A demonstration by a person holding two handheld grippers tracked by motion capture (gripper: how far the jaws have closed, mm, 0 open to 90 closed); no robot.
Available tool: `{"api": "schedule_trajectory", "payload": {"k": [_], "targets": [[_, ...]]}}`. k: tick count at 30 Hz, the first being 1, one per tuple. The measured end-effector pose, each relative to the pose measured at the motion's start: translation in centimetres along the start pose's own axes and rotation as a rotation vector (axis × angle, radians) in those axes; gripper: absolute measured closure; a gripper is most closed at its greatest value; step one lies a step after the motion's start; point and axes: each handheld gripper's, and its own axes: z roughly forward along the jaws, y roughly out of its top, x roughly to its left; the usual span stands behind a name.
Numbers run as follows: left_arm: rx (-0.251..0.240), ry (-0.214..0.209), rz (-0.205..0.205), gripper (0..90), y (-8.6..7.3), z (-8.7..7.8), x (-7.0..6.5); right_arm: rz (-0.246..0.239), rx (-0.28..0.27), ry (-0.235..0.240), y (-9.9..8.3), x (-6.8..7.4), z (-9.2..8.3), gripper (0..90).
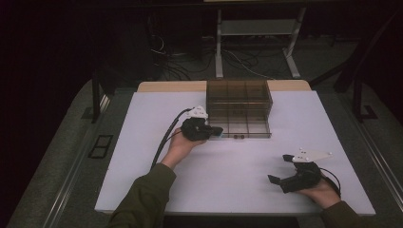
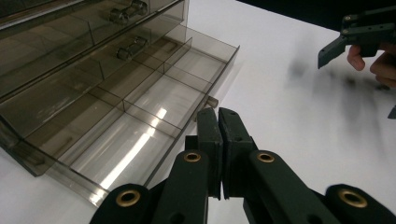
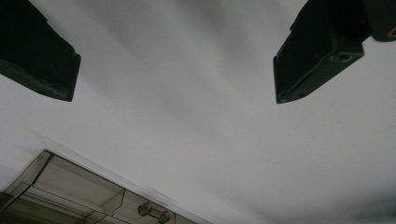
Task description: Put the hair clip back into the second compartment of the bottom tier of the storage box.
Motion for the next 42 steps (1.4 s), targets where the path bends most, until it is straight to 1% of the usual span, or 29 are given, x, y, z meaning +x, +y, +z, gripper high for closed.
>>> {"api": "schedule_trajectory", "payload": {"k": [10, 21, 32, 33, 34, 36, 38, 40, 42], "targets": [[-0.016, 0.001, 0.001, 88.0, 0.4, 1.0, 0.4, 0.000, 0.001, 0.000, 0.0, 0.0, 0.0, 0.2], [-0.012, 0.012, 0.020, 87.8, 1.1, 2.4, 0.6, 0.003, 0.000, -0.004, 0.0, 0.0, -0.1, 0.2], [-0.009, 0.006, 0.037, 87.8, 1.8, 4.1, 0.8, 0.008, -0.008, -0.001, 0.0, 0.0, -0.2, 0.2], [-0.009, 0.004, 0.030, 87.8, 1.9, 4.3, 0.8, 0.009, -0.008, -0.002, 0.0, -0.1, -0.2, 0.2], [-0.009, 0.005, 0.035, 87.8, 1.9, 4.4, 0.9, 0.010, -0.008, -0.001, 0.0, -0.1, -0.2, 0.2], [-0.012, 0.003, 0.030, 87.8, 2.0, 4.6, 0.9, 0.011, -0.009, -0.001, 0.0, -0.1, -0.2, 0.2], [-0.015, 0.003, 0.031, 87.8, 2.2, 4.9, 1.0, 0.010, -0.009, 0.000, 0.0, -0.1, -0.2, 0.2], [-0.006, 0.003, 0.035, 87.8, 2.4, 5.1, 1.1, 0.010, -0.009, 0.000, 0.0, 0.0, -0.2, 0.2], [-0.011, 0.001, 0.034, 87.8, 2.6, 5.4, 1.1, 0.009, -0.009, 0.001, 0.0, 0.0, -0.2, 0.2]]}}
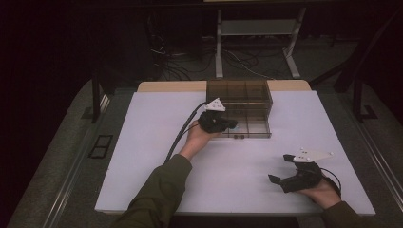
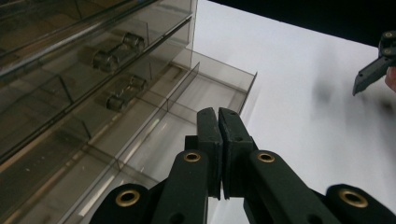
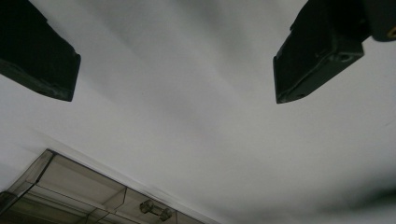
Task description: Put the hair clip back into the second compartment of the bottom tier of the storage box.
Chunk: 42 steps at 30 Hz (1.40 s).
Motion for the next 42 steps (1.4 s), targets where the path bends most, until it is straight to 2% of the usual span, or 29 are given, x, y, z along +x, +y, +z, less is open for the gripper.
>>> {"api": "schedule_trajectory", "payload": {"k": [16, 22, 24, 30, 32, 42], "targets": [[0.034, 0.019, 0.013, 87.8, 0.8, 2.5, 0.4, -0.002, 0.000, 0.005, 0.0, 0.0, 0.0, 0.2], [0.040, 0.035, -0.025, 87.8, 0.5, 3.5, 0.7, -0.003, -0.001, 0.008, 0.0, 0.1, 0.0, 0.2], [0.050, 0.041, -0.019, 87.8, 0.5, 3.8, 0.9, 0.000, -0.001, 0.007, 0.0, 0.0, 0.0, 0.2], [0.083, 0.057, -0.034, 87.8, 0.4, 4.6, 0.8, 0.002, -0.002, 0.009, 0.0, 0.0, 0.0, 0.2], [0.099, 0.067, -0.026, 87.5, 0.4, 4.7, 0.8, 0.003, -0.003, 0.010, 0.0, 0.0, 0.0, 0.2], [0.122, 0.075, -0.044, 85.7, -0.1, 5.1, 0.9, 0.001, -0.003, 0.010, 0.0, 0.0, 0.0, 0.2]]}}
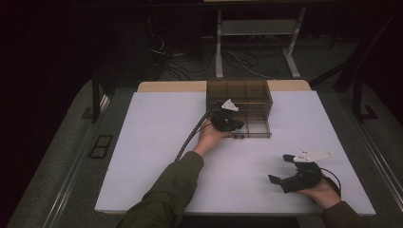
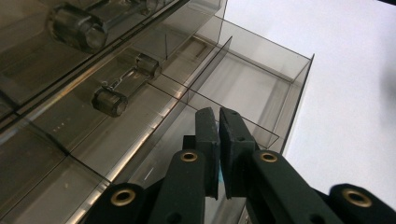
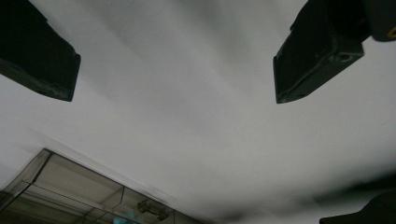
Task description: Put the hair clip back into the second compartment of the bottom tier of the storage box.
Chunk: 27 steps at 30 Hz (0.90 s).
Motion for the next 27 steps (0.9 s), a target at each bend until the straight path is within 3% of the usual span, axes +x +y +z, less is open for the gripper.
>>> {"api": "schedule_trajectory", "payload": {"k": [10, 19, 21, 27], "targets": [[-0.011, -0.002, -0.009, 79.3, 0.1, -0.2, -0.1, -0.002, 0.001, 0.002, 0.0, 0.0, 0.0, 0.2], [-0.046, -0.012, -0.010, 60.8, -0.1, -1.1, -0.1, -0.003, -0.001, 0.005, 0.0, 0.0, 0.0, 0.2], [-0.057, -0.018, -0.027, 56.7, -0.1, -1.3, -0.2, -0.003, -0.001, 0.005, 0.0, 0.0, 0.0, 0.2], [-0.076, -0.019, -0.017, 49.3, -0.1, -2.0, -0.1, 0.000, -0.002, 0.008, 0.0, 0.0, -0.1, 0.2]]}}
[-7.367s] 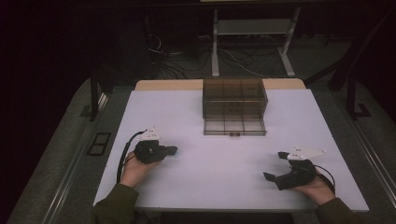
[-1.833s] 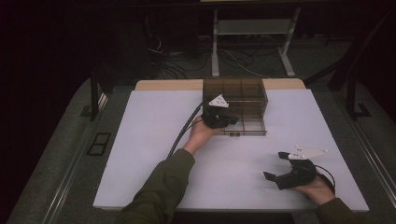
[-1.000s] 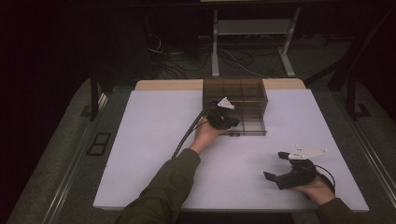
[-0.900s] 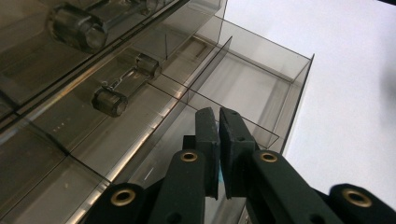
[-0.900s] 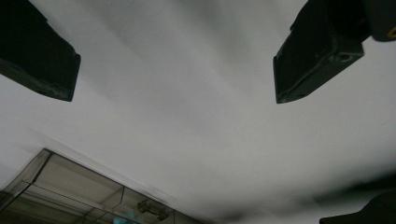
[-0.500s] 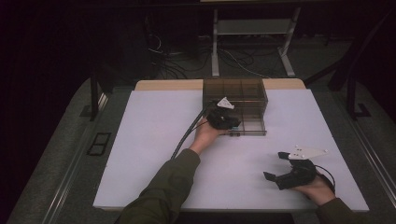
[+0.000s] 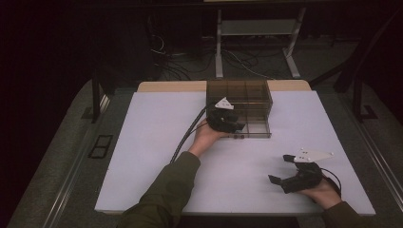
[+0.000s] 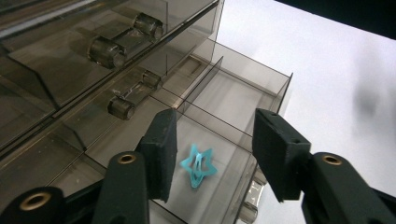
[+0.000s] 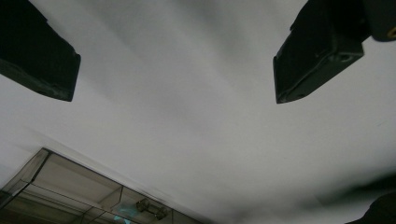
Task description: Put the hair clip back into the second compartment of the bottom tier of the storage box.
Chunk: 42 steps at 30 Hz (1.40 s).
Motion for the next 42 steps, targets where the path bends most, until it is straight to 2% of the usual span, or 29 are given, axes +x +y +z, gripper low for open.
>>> {"api": "schedule_trajectory", "payload": {"k": [7, 15, 18, 22, 24, 31, 42], "targets": [[0.000, -0.005, 0.006, 43.4, -0.1, -1.1, -0.1, 0.002, -0.002, 0.002, 0.0, -0.1, 0.0, 0.2], [-0.038, -0.001, -0.018, 39.4, -0.4, -2.9, -0.3, -0.002, -0.009, -0.001, 0.1, -0.2, 0.0, 0.2], [-0.030, -0.003, -0.006, 37.8, -0.6, -3.5, -0.5, -0.006, -0.009, -0.001, 0.1, -0.2, 0.0, 0.2], [-0.047, -0.002, -0.004, 34.6, -0.9, -4.1, -0.7, -0.008, -0.011, -0.002, 0.1, -0.2, 0.1, 0.2], [-0.056, 0.000, 0.011, 33.0, -1.0, -4.4, -0.8, -0.006, -0.010, -0.005, 0.1, -0.3, 0.2, 0.2], [-0.069, -0.004, 0.017, 30.1, -1.2, -5.0, -1.5, -0.020, -0.025, 0.020, 0.3, -0.6, 0.4, 0.2], [-0.067, 0.011, 0.021, 23.2, -2.0, -6.1, -2.2, -0.019, -0.024, 0.019, 0.2, -0.5, 0.4, 0.2]]}}
